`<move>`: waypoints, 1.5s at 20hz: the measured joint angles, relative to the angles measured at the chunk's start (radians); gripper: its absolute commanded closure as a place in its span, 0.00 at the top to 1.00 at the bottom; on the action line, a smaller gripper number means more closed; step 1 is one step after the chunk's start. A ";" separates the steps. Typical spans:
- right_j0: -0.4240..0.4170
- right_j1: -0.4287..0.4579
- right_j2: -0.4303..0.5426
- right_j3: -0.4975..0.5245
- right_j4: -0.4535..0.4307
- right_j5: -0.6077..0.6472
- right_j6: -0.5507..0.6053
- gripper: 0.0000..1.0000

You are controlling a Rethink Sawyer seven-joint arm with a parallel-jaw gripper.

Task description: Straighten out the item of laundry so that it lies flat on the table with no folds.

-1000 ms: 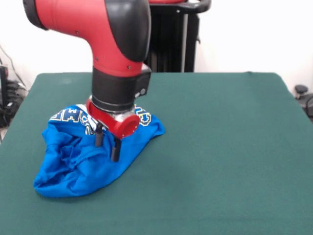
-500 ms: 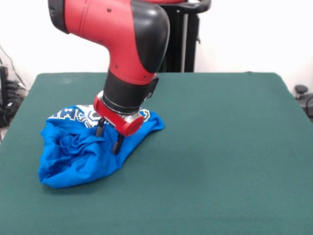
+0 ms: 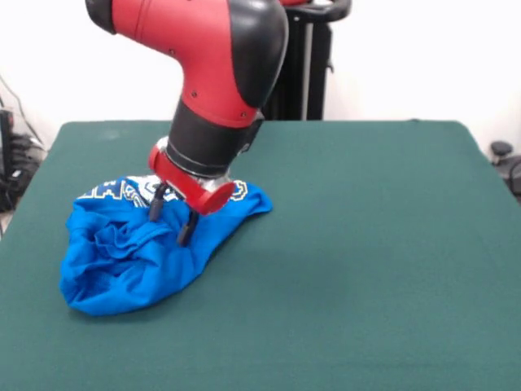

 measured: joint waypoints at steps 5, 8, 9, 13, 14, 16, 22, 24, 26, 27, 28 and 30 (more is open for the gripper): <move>-0.038 -0.079 0.015 0.015 0.005 -0.004 0.000 1.00; -0.060 -0.118 0.030 0.023 0.010 -0.010 0.000 1.00; -0.066 -0.128 0.034 0.025 0.012 -0.011 0.000 1.00; -0.078 -0.165 0.037 0.026 0.021 -0.018 0.000 1.00; -0.078 -0.170 0.037 0.026 0.022 -0.020 0.000 1.00; -0.077 -0.177 0.037 0.026 0.022 -0.024 0.000 1.00; -0.077 -0.171 0.041 0.026 0.022 -0.036 0.000 1.00; -0.077 -0.169 0.043 0.027 0.022 -0.043 0.000 1.00; -0.077 -0.168 0.045 0.027 0.022 -0.048 0.000 1.00; -0.077 -0.168 0.045 0.027 0.022 -0.052 0.000 1.00; -0.077 -0.167 0.046 0.027 0.022 -0.057 0.000 1.00; -0.077 -0.164 0.048 0.027 0.022 -0.075 0.000 1.00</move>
